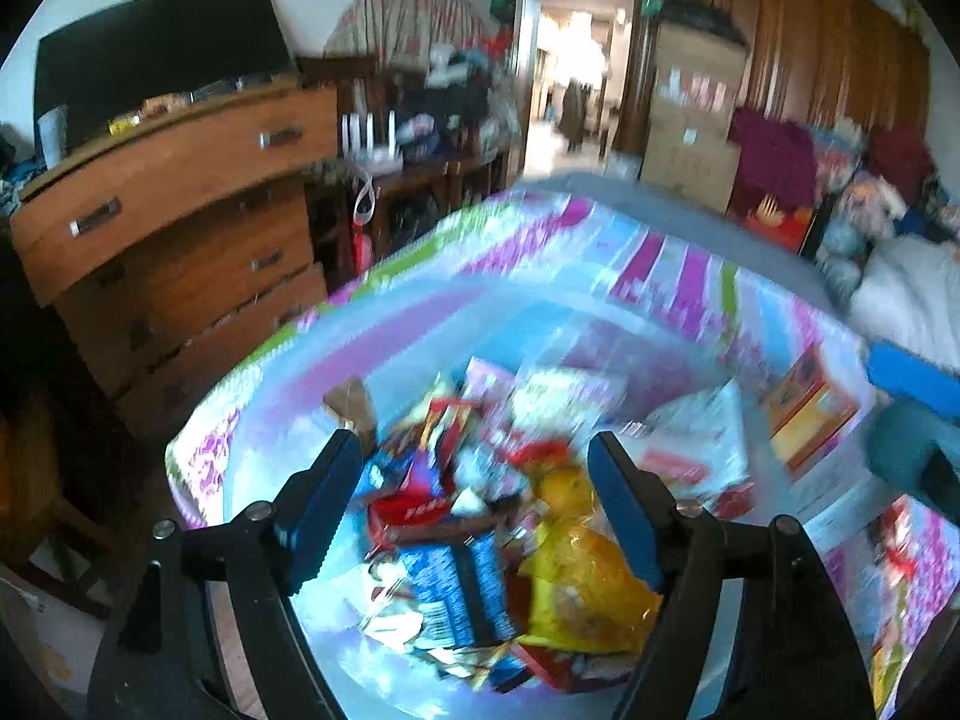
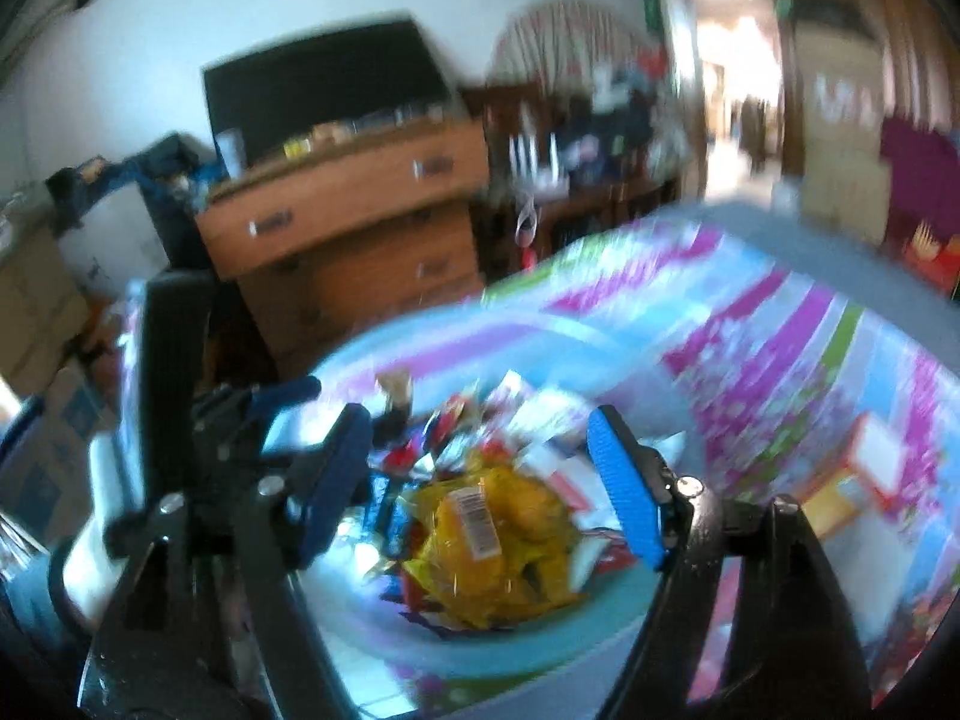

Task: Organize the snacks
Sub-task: 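Move both tools back over the snacks on the bed, then grasp the purple packet with the left gripper while the right grasps the red-and-white candy bag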

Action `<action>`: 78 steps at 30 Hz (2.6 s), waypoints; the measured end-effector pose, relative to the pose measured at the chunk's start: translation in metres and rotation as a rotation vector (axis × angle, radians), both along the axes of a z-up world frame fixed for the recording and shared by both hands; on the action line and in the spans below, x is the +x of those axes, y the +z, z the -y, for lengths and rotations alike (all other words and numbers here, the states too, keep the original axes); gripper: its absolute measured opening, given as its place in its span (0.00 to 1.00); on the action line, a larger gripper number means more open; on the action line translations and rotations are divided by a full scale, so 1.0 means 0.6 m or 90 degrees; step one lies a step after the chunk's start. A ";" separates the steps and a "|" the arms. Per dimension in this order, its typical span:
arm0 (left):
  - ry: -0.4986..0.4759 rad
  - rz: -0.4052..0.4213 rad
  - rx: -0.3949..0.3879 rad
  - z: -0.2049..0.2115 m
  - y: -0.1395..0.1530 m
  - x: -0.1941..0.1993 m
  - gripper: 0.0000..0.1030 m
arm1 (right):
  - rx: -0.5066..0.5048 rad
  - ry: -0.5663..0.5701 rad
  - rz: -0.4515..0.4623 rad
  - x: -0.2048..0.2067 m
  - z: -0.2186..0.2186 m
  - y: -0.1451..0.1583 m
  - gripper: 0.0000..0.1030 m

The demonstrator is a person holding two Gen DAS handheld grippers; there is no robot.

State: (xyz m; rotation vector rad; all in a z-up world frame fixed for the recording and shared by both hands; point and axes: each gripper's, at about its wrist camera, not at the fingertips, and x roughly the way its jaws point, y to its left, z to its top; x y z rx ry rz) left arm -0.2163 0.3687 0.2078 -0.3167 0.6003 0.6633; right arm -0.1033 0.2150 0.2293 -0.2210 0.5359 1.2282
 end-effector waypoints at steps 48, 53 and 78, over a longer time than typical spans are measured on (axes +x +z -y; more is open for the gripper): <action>-0.450 -0.185 -0.046 0.564 -0.341 0.543 0.87 | 0.021 -0.421 -0.305 0.330 0.713 -0.323 0.44; -0.446 -0.150 -0.021 0.572 -0.325 0.547 0.87 | 0.024 -0.419 -0.336 0.315 0.720 -0.346 0.44; -0.498 -0.070 -0.033 0.576 -0.191 0.466 0.60 | 0.053 -0.421 -0.309 0.276 0.713 -0.300 0.44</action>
